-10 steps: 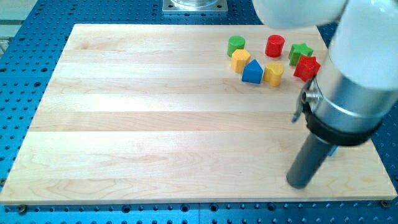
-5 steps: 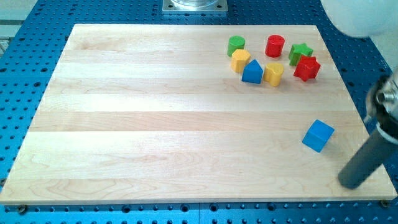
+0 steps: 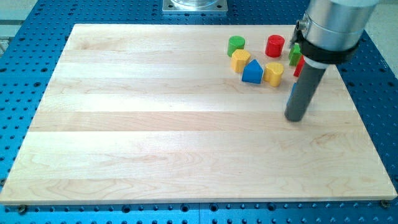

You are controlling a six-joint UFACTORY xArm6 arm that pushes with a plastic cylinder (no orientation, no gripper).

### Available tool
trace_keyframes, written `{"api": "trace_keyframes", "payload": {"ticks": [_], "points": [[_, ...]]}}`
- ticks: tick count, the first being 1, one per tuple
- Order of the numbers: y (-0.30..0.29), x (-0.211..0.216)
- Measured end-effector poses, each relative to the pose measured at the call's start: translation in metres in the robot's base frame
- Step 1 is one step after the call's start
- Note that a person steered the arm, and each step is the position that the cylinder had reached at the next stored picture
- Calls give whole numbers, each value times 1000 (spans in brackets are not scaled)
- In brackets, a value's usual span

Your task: Move the cube diagonally to the triangle

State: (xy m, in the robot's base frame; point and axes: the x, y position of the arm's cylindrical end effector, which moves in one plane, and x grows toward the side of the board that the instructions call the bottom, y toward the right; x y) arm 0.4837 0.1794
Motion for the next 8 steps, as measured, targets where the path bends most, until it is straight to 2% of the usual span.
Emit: {"api": "trace_keyframes", "payload": {"ticks": [1, 2, 3, 4, 5, 6, 7, 8], "points": [[23, -11], [7, -32], [-39, -33], [-10, -33], [54, -12], [85, -52], [51, -70], [-29, -70]]}}
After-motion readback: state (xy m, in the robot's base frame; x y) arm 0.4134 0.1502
